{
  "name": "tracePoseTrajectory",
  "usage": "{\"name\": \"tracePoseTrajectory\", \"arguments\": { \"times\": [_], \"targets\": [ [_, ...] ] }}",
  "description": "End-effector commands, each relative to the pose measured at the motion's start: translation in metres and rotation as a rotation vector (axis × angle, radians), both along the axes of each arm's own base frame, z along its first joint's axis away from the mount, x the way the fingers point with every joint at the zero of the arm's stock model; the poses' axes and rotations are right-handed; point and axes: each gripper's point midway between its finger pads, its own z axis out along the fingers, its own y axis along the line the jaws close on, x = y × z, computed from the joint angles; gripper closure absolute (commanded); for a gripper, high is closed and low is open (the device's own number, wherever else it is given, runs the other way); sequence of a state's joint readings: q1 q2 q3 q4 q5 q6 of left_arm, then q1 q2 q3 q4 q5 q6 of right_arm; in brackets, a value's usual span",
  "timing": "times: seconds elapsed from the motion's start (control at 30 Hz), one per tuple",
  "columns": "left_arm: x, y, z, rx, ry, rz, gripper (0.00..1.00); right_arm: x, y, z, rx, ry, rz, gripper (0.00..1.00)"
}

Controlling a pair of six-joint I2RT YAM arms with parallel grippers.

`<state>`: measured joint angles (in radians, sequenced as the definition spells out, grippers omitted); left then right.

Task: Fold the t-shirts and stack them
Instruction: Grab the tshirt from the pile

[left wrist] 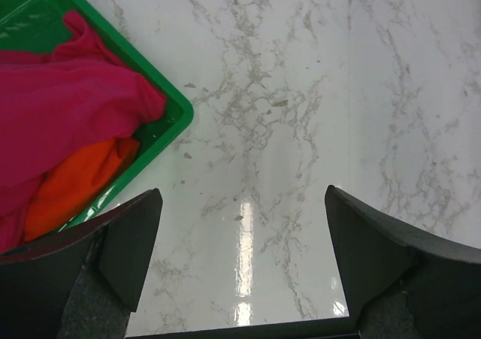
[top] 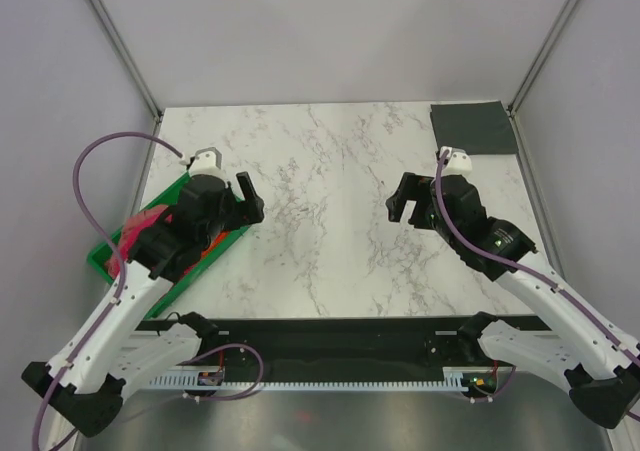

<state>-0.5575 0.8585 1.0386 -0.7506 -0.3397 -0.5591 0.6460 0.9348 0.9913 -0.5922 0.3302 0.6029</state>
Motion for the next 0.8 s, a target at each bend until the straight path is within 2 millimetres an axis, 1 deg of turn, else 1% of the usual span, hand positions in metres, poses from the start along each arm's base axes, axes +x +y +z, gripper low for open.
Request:
{"name": "tracePoseTrajectory", "arguments": {
  "times": [0.0,0.03,0.07,0.13,0.17,0.2,0.23,0.3,0.33,0.37,0.4,0.43,0.47,0.5,0.53,0.57,0.63,0.67,0.7,0.73,0.77],
  "targets": [
    [0.025,0.030,-0.007,0.030,0.041,0.186,0.03,0.000,0.000,0.012,0.019,-0.035,-0.001,0.02],
    [0.031,0.036,-0.014,0.026,0.072,0.205,0.05,0.001,-0.001,0.012,0.014,-0.033,-0.002,0.02],
    [0.042,0.058,-0.026,0.033,0.119,0.290,0.06,0.001,0.000,0.012,0.007,-0.035,0.005,0.02],
    [0.054,0.079,-0.039,0.036,0.169,0.361,0.06,0.002,0.002,0.009,-0.003,-0.026,0.015,0.02],
    [0.059,0.098,-0.044,0.041,0.186,0.429,0.06,0.002,0.004,0.008,-0.005,-0.023,0.028,0.02],
    [0.066,0.107,-0.059,0.063,0.235,0.469,0.06,0.002,0.006,0.007,-0.006,-0.019,0.036,0.02],
    [0.070,0.123,-0.062,0.078,0.245,0.531,0.06,0.003,0.008,0.005,-0.005,-0.015,0.043,0.02],
    [0.078,0.133,-0.074,0.082,0.279,0.568,0.06,0.003,0.012,0.001,-0.013,-0.002,0.064,0.02],
    [0.082,0.135,-0.088,0.086,0.323,0.575,0.07,0.004,0.013,-0.001,-0.019,0.003,0.068,0.02],
    [0.084,0.141,-0.093,0.075,0.339,0.592,0.09,0.004,0.013,-0.006,-0.026,0.013,0.067,0.02],
    [0.089,0.141,-0.098,0.057,0.347,0.592,0.12,0.006,0.012,-0.009,-0.034,0.021,0.059,0.02],
    [0.091,0.138,-0.111,0.038,0.386,0.574,0.17,0.006,0.013,-0.012,-0.035,0.031,0.058,0.02],
    [0.092,0.136,-0.116,0.027,0.396,0.566,0.22,0.006,0.016,-0.016,-0.036,0.046,0.066,0.02],
    [0.095,0.137,-0.121,0.020,0.404,0.566,0.29,0.006,0.018,-0.017,-0.037,0.054,0.079,0.02],
    [0.096,0.143,-0.129,0.019,0.416,0.580,0.40,0.004,0.023,-0.018,-0.025,0.066,0.105,0.02],
    [0.097,0.145,-0.134,0.014,0.430,0.584,0.44,0.003,0.027,-0.019,-0.020,0.073,0.122,0.02],
    [0.099,0.150,-0.140,0.016,0.449,0.595,0.45,0.001,0.034,-0.021,-0.008,0.089,0.155,0.02],
    [0.101,0.151,-0.141,0.020,0.450,0.594,0.50,0.001,0.035,-0.021,-0.007,0.092,0.157,0.02],
    [0.102,0.153,-0.141,0.031,0.451,0.587,0.61,0.001,0.035,-0.021,-0.005,0.092,0.161,0.02],
    [0.107,0.154,-0.137,0.036,0.441,0.585,0.88,0.001,0.037,-0.020,0.001,0.090,0.167,0.02],
    [0.109,0.155,-0.135,0.042,0.437,0.583,0.93,0.001,0.037,-0.020,-0.004,0.090,0.169,0.02]
  ]
}}
